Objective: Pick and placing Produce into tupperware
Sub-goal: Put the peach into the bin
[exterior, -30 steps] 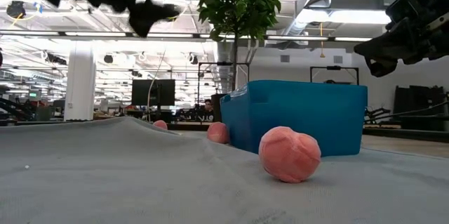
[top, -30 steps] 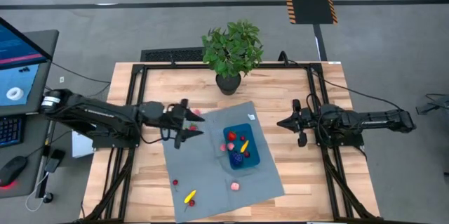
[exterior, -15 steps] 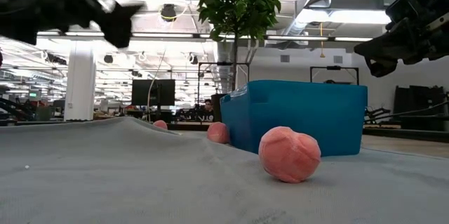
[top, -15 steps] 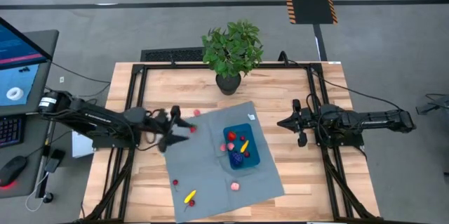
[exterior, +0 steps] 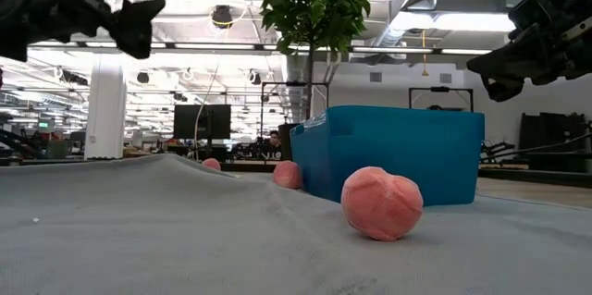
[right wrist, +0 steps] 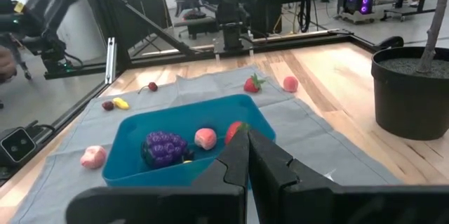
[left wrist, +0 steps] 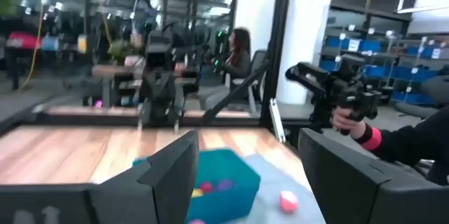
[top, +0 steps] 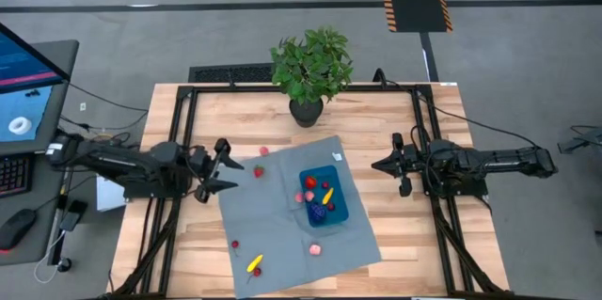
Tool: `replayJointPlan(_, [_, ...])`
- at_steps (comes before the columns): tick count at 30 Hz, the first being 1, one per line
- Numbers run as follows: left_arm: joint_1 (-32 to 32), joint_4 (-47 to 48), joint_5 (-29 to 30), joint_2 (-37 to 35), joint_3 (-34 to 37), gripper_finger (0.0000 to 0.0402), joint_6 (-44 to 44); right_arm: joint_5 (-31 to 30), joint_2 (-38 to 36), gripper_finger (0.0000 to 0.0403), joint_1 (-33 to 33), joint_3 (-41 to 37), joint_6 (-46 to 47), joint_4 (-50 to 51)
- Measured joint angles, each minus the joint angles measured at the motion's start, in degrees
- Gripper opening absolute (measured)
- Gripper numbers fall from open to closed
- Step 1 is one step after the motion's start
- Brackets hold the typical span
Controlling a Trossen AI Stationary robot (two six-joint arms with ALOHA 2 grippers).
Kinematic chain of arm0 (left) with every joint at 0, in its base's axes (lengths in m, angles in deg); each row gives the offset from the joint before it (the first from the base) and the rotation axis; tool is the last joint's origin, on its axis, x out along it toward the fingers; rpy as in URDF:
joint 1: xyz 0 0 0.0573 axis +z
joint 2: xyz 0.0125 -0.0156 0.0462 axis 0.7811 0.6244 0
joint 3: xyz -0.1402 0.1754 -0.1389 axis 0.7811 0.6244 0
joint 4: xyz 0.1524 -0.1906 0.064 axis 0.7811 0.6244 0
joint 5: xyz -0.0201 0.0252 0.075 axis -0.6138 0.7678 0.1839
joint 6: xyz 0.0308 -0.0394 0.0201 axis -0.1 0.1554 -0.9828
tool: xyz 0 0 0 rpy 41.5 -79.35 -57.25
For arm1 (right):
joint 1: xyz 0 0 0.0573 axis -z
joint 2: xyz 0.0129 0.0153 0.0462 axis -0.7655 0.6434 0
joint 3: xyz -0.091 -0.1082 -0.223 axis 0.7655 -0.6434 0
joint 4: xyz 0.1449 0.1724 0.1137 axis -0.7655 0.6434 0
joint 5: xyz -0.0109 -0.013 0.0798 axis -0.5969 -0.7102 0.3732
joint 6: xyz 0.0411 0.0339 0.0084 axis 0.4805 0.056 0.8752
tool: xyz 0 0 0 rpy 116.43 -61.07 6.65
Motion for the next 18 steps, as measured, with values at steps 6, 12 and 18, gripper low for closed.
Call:
replayJointPlan(6, [0.12, 20.41, 5.40, -15.52, 0.00, 0.0237, 5.05, 0.02, 0.00, 0.0033, -0.09, 0.00, 0.12, -0.56])
replayJointPlan(12, [0.10, 22.84, 2.97, -21.95, 0.00, 0.0237, 4.16, 0.22, 0.00, 0.0033, -0.09, 0.00, 7.06, -7.18])
replayJointPlan(18, [0.07, 23.39, -4.23, -23.52, 0.00, 0.0237, 4.02, 2.24, 0.02, 0.0033, -3.37, 0.00, 7.79, -12.06])
